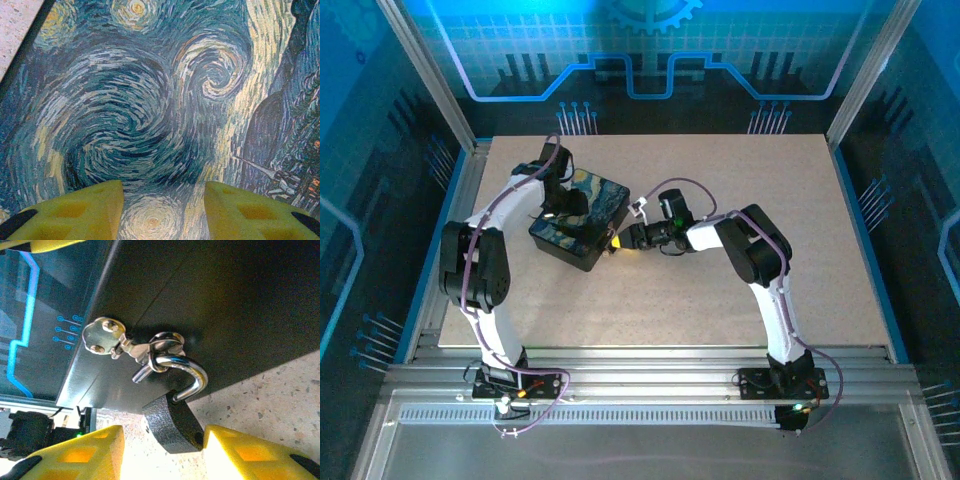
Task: Unlock the padlock with the key
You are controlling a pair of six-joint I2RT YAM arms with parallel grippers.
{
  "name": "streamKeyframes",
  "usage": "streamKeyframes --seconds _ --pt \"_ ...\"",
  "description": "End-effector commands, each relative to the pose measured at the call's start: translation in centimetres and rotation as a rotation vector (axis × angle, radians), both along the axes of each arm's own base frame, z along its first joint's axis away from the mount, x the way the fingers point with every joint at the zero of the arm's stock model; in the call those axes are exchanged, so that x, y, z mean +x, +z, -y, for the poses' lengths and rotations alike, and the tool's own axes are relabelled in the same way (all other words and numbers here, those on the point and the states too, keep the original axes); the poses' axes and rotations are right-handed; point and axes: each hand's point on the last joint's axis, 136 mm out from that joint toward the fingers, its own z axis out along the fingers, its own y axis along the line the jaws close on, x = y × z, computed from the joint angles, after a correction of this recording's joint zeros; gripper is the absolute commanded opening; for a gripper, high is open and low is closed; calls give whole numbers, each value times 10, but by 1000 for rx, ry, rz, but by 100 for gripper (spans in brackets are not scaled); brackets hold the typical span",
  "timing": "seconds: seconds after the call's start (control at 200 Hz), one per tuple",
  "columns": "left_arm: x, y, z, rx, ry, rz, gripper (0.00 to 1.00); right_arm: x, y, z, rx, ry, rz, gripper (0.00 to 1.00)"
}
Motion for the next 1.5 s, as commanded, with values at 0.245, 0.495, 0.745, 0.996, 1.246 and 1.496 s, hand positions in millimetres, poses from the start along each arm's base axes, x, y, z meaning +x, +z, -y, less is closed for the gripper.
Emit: streamKeyframes --seconds 0.245,0.495,0.745,0.996,1.246,1.496 --pt "-13 2 0 -31 19 -24 47 -25 -13 2 -283 15 247 61" --pt "-12 7 0 -35 19 -12 47 -24 -25 6 -448 115 478 66" --pt "-12 8 0 -33 17 -12 47 -9 -28 14 -590 143 673 65" --pt "-11 7 2 -38 13 -14 47 -8 -1 31 -560 131 791 68" --pt "-13 0 2 -44 18 -25 47 -2 -16 11 -561 62 799 69" --pt "-14 1 5 -63 13 -20 47 1 -30 3 -619 64 791 77"
